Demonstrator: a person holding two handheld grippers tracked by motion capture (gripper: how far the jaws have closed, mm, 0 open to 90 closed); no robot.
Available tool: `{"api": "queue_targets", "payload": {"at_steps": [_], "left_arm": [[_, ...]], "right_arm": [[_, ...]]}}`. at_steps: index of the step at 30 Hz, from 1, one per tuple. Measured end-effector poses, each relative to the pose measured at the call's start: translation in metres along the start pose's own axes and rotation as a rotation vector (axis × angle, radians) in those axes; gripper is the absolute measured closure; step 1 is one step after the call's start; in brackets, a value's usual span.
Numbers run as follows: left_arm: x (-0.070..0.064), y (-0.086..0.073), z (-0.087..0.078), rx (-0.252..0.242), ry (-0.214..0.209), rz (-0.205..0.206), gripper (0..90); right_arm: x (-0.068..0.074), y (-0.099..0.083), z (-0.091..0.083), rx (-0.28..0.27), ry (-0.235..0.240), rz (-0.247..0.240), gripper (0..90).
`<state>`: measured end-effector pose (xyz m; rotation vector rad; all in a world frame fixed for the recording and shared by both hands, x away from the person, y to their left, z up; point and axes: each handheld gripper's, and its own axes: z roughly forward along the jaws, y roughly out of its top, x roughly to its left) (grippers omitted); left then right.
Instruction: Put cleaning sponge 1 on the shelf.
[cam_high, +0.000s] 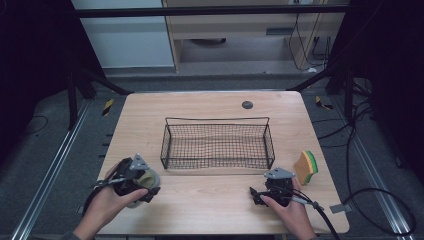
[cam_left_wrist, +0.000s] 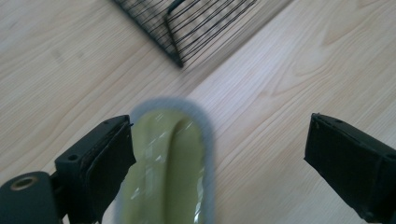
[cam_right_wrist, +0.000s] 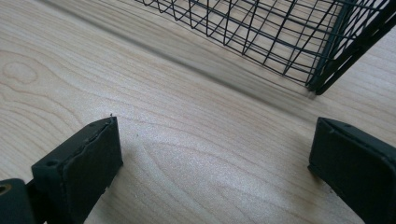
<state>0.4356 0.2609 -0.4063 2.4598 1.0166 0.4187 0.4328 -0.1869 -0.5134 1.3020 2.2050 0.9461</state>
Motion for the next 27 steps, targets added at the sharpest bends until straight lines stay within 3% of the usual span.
{"api": "queue_targets", "payload": {"at_steps": [1,3,11,19,27], "left_arm": [[0.007,-0.006,-0.005,0.018,0.003,-0.024,8.4],[0.012,-0.010,-0.008,0.029,-0.006,-0.031,10.0],[0.019,-0.023,-0.011,0.067,0.011,-0.029,18.5],[0.023,-0.022,-0.007,0.115,-0.015,-0.034,32.1],[0.027,-0.020,-0.003,0.142,-0.021,-0.038,36.0]], "right_arm": [[0.000,0.000,0.000,0.000,-0.001,0.000,2.6],[0.000,0.000,0.000,0.000,-0.001,-0.001,2.6],[0.000,0.000,0.000,0.000,0.000,0.000,2.6],[0.000,0.000,0.000,0.000,0.000,-0.001,2.6],[0.000,0.000,0.000,0.001,0.000,0.000,2.6]]}}
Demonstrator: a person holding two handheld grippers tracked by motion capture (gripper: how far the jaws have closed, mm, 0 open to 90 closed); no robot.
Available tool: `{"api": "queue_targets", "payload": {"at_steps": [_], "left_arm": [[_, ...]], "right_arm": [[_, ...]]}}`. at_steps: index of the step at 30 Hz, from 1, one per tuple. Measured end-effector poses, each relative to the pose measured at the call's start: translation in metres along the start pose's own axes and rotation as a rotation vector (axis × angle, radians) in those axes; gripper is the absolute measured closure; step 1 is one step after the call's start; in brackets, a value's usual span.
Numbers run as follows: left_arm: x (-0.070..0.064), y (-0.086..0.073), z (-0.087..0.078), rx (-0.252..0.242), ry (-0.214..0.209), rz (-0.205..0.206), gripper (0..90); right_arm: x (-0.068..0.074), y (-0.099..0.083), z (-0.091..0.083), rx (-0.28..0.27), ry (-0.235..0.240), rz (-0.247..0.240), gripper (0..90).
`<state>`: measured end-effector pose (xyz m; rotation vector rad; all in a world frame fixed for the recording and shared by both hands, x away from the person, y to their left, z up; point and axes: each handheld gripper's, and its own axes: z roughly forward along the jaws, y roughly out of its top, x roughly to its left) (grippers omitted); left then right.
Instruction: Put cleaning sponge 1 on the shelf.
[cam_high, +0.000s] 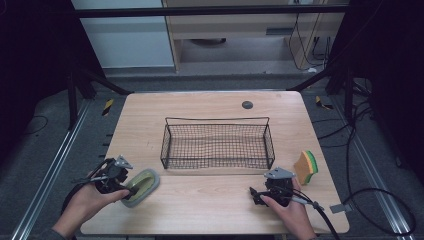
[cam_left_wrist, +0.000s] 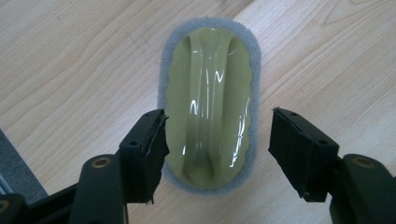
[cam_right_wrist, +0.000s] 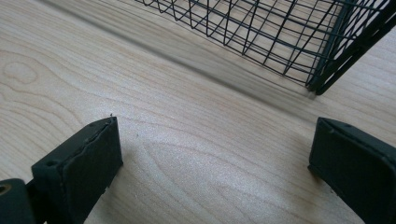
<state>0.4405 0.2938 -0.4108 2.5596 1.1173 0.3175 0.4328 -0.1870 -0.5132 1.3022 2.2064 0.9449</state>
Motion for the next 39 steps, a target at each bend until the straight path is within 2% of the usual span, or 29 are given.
{"api": "queue_targets", "payload": {"at_steps": [7,9,11,12,13,14,19,26,33,38,39], "left_arm": [[0.001,0.008,0.006,0.019,0.000,0.031,38.6],[0.003,0.016,0.011,0.039,-0.013,0.038,39.3],[0.003,0.019,0.013,0.052,-0.006,0.046,40.6],[0.005,0.023,0.016,0.085,-0.007,0.063,41.1],[0.005,0.023,0.016,0.085,-0.007,0.063,41.7],[0.007,0.027,0.019,0.105,-0.021,0.069,42.4],[0.009,0.033,0.022,0.147,-0.042,0.087,48.1],[0.008,0.038,0.029,0.214,-0.059,0.134,53.5],[0.013,0.038,0.034,0.221,-0.076,0.131,57.6],[0.015,0.038,0.035,0.221,-0.086,0.145,68.5],[0.015,0.038,0.035,0.219,-0.087,0.148,68.5]], "right_arm": [[0.000,0.000,0.000,0.000,0.000,0.000,2.6],[0.000,0.000,0.000,-0.001,0.001,0.000,2.6],[0.000,0.000,0.000,-0.001,0.001,0.001,2.6],[0.000,0.000,0.000,-0.001,0.001,0.000,2.6],[0.000,0.000,0.000,-0.001,0.001,0.000,2.6],[0.000,0.000,0.000,-0.001,0.002,-0.001,2.6],[0.000,0.000,0.000,0.000,0.003,-0.002,2.6],[0.000,0.000,0.000,0.000,0.004,-0.002,2.6],[0.000,0.000,0.000,0.000,0.004,-0.003,2.6],[0.000,0.000,0.000,-0.001,0.005,-0.003,2.6],[0.000,0.000,0.000,-0.001,0.005,-0.003,2.6]]}}
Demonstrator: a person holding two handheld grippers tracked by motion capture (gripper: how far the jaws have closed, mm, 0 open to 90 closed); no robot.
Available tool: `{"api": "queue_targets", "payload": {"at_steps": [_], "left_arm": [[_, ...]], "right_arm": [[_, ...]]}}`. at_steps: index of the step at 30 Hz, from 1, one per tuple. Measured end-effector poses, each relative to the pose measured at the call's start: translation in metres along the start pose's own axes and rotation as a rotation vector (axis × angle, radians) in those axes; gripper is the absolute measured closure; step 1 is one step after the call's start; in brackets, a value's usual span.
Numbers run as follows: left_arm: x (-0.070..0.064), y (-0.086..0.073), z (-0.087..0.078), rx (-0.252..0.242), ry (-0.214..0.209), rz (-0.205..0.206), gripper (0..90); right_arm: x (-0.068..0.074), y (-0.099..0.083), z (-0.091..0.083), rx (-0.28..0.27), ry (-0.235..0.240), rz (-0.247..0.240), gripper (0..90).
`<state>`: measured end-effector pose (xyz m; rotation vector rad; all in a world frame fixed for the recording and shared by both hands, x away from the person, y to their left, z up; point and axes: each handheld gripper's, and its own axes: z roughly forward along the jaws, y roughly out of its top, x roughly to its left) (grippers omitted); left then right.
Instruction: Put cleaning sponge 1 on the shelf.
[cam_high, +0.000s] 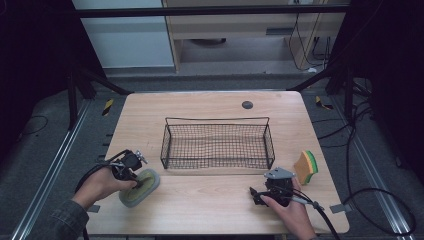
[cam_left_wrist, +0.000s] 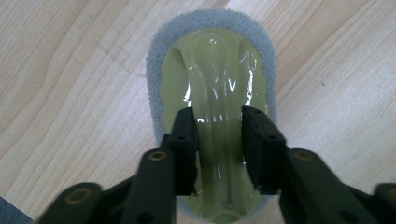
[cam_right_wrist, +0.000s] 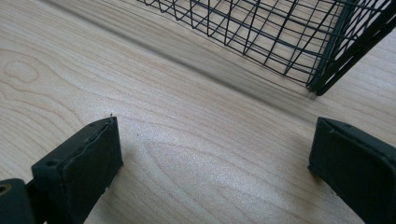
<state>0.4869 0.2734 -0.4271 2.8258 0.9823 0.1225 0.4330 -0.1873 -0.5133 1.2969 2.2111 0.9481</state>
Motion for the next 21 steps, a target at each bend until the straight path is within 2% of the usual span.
{"api": "queue_targets", "payload": {"at_steps": [1,3,8,13,14,15,17,19,21], "left_arm": [[0.000,0.000,-0.003,0.000,0.002,0.020,70.5],[0.000,-0.001,-0.005,-0.008,0.004,0.027,70.5],[-0.008,0.000,-0.035,-0.059,0.012,0.094,70.7],[-0.016,0.008,-0.069,-0.113,0.036,0.171,70.7],[-0.016,0.008,-0.069,-0.113,0.036,0.171,70.7],[-0.018,0.014,-0.080,-0.130,0.052,0.204,70.7],[-0.019,0.018,-0.085,-0.135,0.059,0.212,70.8],[-0.019,0.029,-0.096,-0.144,0.081,0.246,70.8],[-0.018,0.034,-0.098,-0.143,0.088,0.257,70.8]], "right_arm": [[0.000,0.000,0.000,0.000,0.000,0.000,2.6],[0.000,0.000,0.000,0.000,0.001,-0.001,2.6],[0.000,0.000,0.000,0.000,0.001,-0.001,2.6],[0.000,0.000,0.000,0.000,0.001,0.000,2.6],[0.000,0.000,0.000,0.000,0.001,0.000,2.6],[0.000,0.000,0.000,0.000,0.001,0.000,2.6],[0.000,0.000,0.000,0.000,0.001,-0.001,2.6],[0.000,0.000,0.000,0.000,0.000,-0.001,2.6],[0.000,0.000,0.000,0.000,0.000,-0.001,2.6]]}}
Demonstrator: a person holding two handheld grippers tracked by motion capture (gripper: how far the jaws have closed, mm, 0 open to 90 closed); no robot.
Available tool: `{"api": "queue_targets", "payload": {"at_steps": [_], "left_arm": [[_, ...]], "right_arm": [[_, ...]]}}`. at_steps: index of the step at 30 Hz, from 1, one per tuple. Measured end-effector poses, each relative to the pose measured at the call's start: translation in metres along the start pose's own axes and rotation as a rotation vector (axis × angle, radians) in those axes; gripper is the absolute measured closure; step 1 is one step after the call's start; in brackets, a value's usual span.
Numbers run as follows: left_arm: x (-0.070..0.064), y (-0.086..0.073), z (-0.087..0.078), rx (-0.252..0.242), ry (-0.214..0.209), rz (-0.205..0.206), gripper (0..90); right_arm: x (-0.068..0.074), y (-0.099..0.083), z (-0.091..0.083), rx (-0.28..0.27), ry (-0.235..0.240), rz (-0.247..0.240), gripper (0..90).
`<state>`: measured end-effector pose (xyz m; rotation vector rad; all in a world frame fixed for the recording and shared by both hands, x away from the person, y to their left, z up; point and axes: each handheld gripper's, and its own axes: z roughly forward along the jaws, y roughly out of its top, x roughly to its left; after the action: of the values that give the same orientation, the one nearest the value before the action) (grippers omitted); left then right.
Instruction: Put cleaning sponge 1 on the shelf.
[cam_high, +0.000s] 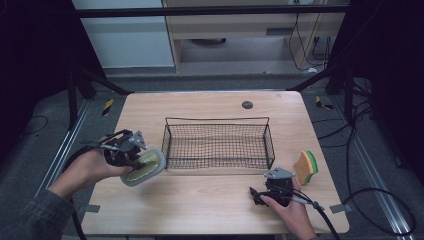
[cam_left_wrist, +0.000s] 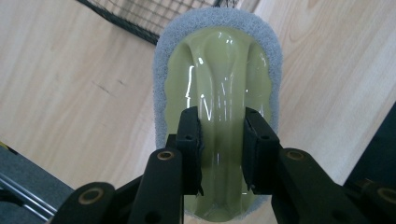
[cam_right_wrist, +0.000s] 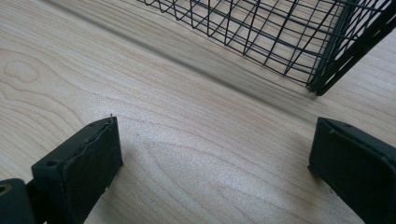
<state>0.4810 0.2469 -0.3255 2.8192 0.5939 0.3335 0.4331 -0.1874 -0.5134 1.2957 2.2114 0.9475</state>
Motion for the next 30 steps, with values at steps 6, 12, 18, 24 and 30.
{"api": "queue_targets", "payload": {"at_steps": [6,12,18,24,30], "left_arm": [[0.008,0.027,0.004,0.007,0.021,0.068,70.7],[0.014,0.048,0.006,-0.011,0.043,0.118,70.8],[0.021,0.069,0.006,-0.028,0.063,0.151,70.8],[0.027,0.083,0.006,-0.051,0.072,0.175,70.7],[0.031,0.096,0.007,-0.046,0.087,0.207,70.8]], "right_arm": [[0.000,0.000,0.000,0.001,0.001,0.001,2.6],[0.000,0.000,0.000,0.002,0.001,-0.001,2.6],[0.000,0.000,0.000,0.002,0.003,0.000,2.6],[0.000,0.000,0.000,0.002,0.004,-0.001,2.6],[0.000,0.000,0.000,0.002,0.006,-0.003,2.6]]}}
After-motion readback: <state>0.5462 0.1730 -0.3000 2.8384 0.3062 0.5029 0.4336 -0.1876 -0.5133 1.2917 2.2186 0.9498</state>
